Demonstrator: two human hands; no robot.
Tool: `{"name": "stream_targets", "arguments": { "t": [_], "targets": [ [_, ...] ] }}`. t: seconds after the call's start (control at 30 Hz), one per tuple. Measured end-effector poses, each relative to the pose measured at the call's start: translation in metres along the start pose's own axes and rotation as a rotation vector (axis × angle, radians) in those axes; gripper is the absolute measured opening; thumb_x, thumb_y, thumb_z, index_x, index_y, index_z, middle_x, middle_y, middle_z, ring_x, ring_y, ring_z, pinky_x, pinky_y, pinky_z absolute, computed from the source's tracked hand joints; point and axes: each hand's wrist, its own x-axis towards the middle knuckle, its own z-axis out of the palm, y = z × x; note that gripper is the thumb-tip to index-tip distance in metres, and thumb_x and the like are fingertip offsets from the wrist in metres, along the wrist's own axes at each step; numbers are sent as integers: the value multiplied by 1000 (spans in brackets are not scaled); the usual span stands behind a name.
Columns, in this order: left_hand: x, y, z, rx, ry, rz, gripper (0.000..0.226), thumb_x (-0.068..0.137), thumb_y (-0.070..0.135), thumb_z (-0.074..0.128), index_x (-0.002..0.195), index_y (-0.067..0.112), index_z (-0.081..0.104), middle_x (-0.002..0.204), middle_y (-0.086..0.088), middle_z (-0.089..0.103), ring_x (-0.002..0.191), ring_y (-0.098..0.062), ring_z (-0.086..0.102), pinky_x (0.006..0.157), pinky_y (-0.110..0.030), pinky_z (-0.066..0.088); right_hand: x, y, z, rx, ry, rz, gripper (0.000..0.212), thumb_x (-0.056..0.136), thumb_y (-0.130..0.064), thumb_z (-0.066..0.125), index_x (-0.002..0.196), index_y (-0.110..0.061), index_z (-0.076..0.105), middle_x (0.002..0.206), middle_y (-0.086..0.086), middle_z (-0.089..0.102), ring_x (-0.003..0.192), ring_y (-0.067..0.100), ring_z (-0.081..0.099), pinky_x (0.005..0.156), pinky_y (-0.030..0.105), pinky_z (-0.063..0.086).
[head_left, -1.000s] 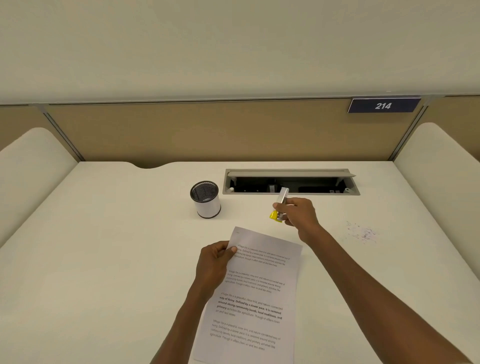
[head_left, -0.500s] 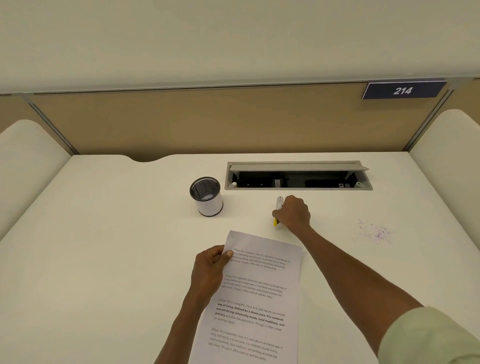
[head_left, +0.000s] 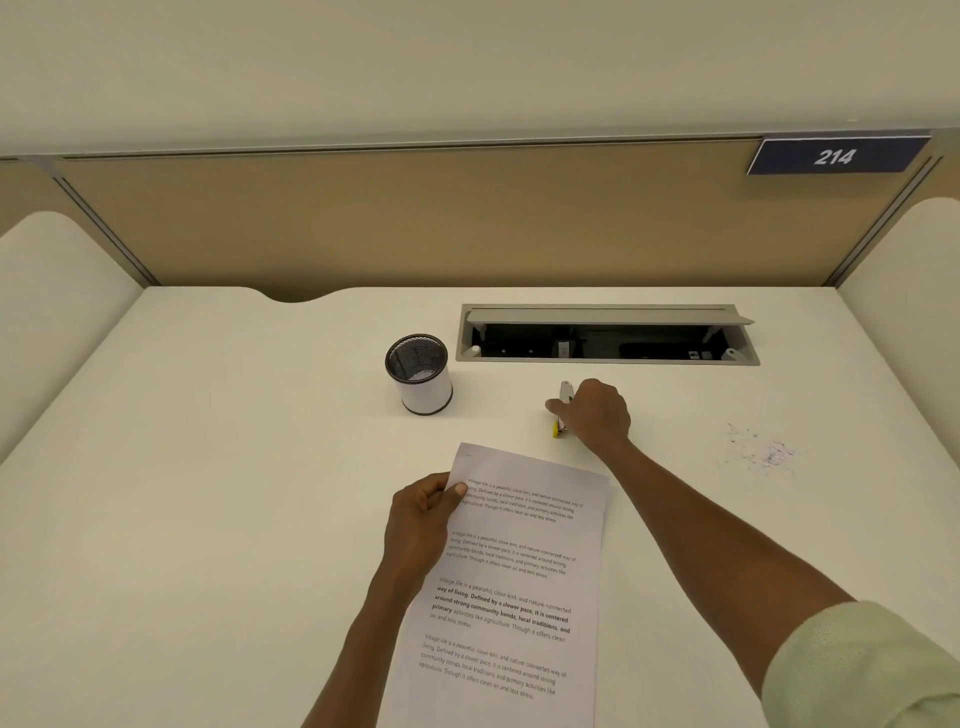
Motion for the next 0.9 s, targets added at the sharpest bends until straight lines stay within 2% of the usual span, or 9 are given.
{"name": "stream_targets", "arguments": {
  "t": [0.17, 0.23, 0.3, 0.37, 0.47, 0.53, 0.6, 0.7, 0.9],
  "targets": [
    [-7, 3, -4, -58, 1, 25, 16, 100, 21, 60, 110, 21, 73, 96, -3, 79, 88, -26, 77, 88, -54, 59, -17, 26, -14, 168, 102, -14, 55, 92, -54, 49, 61, -9, 45, 61, 4, 51, 71, 30, 57, 55, 30, 35],
    [-13, 6, -8, -77, 2, 44, 16, 101, 21, 59, 110, 19, 72, 97, -3, 79, 89, -27, 76, 86, -52, 60, -33, 39, -24, 338, 99, 11, 65, 94, -57, 45, 62, 0, 52, 61, 10, 56, 69, 32, 57, 61, 35, 43],
    [-19, 8, -12, -99, -2, 58, 16, 101, 20, 59, 111, 16, 71, 98, -4, 79, 91, -28, 76, 85, -49, 61, -57, 52, -32, 660, -38, 93, 66, 92, -64, 42, 93, -2, 64, 85, 10, 69, 84, 28, 64, 79, 42, 52],
    [-24, 11, -15, -121, -13, 74, 17, 101, 20, 59, 112, 14, 70, 101, -6, 79, 92, -29, 76, 85, -48, 60, -84, 65, -39, 909, -311, 145, 64, 90, -70, 34, 115, -15, 57, 103, 9, 71, 96, 25, 67, 85, 40, 53],
    [-33, 15, -17, -124, -30, 100, 17, 101, 20, 59, 112, 12, 70, 101, -7, 78, 93, -30, 75, 82, -45, 62, -113, 87, -35, 987, -598, 12, 61, 93, -65, 33, 122, -18, 59, 113, 11, 71, 106, 28, 67, 93, 40, 51],
    [-40, 19, -15, -130, -42, 125, 18, 101, 20, 59, 113, 11, 69, 100, -6, 78, 92, -29, 75, 77, -38, 62, -130, 96, -33, 976, -650, -84, 47, 94, -49, 53, 126, -16, 61, 119, 7, 70, 113, 28, 64, 94, 39, 51],
    [-47, 25, -15, -133, -40, 152, 18, 101, 21, 59, 113, 12, 69, 100, -5, 79, 92, -27, 76, 76, -36, 62, -144, 98, -32, 995, -660, -131, 42, 87, -28, 70, 125, -13, 62, 122, 6, 68, 115, 28, 63, 96, 42, 51],
    [-56, 30, -13, -151, -10, 202, 18, 101, 22, 60, 112, 12, 71, 100, -5, 79, 92, -27, 76, 80, -42, 62, -160, 98, -32, 1033, -604, -140, 44, 80, -11, 76, 122, -9, 64, 120, 8, 69, 110, 28, 67, 95, 46, 53],
    [-69, 40, -11, -192, 92, 267, 17, 101, 22, 60, 110, 15, 73, 97, -1, 79, 90, -24, 76, 82, -43, 62, -186, 89, -43, 959, -390, -190, 33, 85, -20, 73, 116, -13, 65, 108, 4, 74, 96, 24, 72, 84, 45, 58]
  ]
}}
